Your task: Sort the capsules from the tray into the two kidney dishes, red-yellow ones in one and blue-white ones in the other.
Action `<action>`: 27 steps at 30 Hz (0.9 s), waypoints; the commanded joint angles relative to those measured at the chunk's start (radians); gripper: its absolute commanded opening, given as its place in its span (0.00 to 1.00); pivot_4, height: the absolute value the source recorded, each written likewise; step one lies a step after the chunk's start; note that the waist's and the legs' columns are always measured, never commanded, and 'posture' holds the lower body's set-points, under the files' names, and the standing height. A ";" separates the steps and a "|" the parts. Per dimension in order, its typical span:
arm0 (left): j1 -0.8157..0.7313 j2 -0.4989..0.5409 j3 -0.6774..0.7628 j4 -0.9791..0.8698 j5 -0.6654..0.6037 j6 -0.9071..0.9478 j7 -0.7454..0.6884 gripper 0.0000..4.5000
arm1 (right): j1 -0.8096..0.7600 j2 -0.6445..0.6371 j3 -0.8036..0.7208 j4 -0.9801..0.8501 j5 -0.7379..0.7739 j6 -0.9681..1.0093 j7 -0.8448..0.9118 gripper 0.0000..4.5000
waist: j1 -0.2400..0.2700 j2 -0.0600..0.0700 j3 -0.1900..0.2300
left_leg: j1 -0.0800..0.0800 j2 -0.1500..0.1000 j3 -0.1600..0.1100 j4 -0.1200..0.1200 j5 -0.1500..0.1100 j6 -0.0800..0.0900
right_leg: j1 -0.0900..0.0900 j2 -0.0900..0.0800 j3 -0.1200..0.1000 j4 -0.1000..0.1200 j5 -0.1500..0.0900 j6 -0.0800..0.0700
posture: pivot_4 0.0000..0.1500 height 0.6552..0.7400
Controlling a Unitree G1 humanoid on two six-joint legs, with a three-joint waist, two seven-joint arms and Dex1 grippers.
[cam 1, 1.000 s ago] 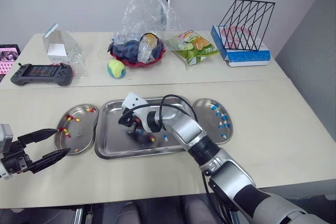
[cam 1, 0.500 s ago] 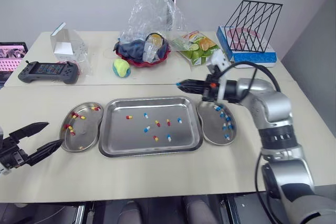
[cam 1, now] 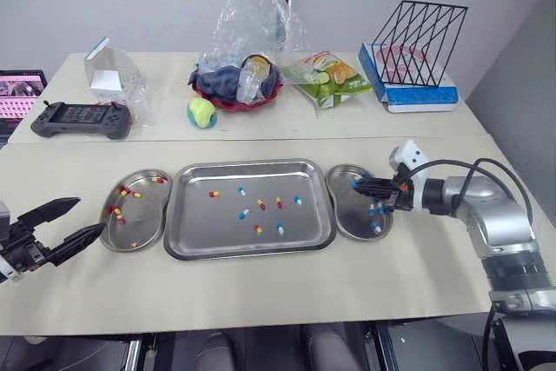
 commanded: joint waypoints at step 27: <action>-0.086 0.039 0.109 0.305 0.039 -0.183 0.175 1.00 | 0.058 -0.138 -0.425 0.487 0.096 -0.364 -0.052 1.00 | 0.034 0.000 0.000 | 0.012 0.000 0.000 -0.002 -0.001 0.001 | 0.015 0.000 -0.001 -0.006 0.000 0.000 | 1.00 0.74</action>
